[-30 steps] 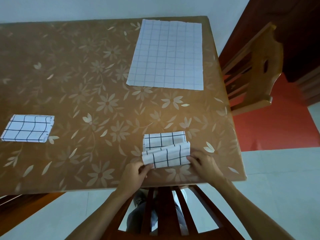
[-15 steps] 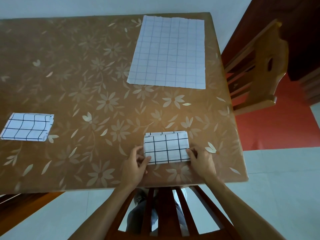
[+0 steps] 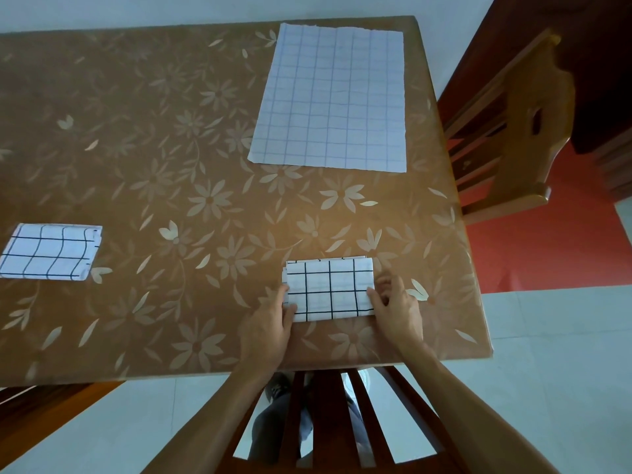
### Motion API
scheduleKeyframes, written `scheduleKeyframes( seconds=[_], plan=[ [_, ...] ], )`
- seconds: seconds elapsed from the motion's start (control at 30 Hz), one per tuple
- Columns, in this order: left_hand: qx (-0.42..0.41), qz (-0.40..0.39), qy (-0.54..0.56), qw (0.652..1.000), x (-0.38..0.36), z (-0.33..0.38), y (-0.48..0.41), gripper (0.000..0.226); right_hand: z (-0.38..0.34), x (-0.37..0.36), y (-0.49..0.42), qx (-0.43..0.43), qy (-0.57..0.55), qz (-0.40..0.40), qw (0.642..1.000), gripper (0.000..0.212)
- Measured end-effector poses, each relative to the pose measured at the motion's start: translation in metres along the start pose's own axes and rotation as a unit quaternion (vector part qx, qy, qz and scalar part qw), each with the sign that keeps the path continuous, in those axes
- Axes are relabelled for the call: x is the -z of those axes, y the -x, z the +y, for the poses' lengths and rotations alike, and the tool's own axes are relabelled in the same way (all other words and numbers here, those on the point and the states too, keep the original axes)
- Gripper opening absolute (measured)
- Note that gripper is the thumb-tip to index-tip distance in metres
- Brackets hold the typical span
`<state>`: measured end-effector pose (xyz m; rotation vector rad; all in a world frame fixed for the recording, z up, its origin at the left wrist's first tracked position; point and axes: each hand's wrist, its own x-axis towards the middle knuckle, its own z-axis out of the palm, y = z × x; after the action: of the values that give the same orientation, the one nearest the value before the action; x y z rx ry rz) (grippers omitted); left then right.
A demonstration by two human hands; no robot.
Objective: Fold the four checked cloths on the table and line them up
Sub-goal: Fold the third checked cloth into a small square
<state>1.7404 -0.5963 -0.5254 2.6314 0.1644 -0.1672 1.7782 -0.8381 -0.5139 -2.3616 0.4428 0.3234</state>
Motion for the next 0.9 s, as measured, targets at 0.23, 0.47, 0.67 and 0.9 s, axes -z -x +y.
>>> scheduleKeyframes(
  seconds=[0.23, 0.47, 0.67, 0.9],
  plan=[
    [-0.266, 0.035, -0.115, 0.956, -0.018, 0.029, -0.014, 0.04, 0.001, -0.005, -0.005, 0.034, 0.034, 0.02, 0.999, 0.022],
    [-0.224, -0.093, -0.178, 0.954, -0.039, 0.03, -0.03, 0.062, 0.005, -0.016, 0.007, 0.16, 0.107, 0.108, 0.975, 0.015],
    [-0.24, -0.113, -0.189, 0.946, -0.04, 0.025, -0.033, 0.066, -0.014, -0.046, 0.002, 0.304, 0.185, -0.023, 0.934, 0.058],
    [-0.186, -0.114, -0.195, 0.956, -0.024, 0.009, -0.037, 0.082, 0.012, -0.026, -0.033, 0.285, 0.324, -0.05, 0.901, 0.069]
  ],
)
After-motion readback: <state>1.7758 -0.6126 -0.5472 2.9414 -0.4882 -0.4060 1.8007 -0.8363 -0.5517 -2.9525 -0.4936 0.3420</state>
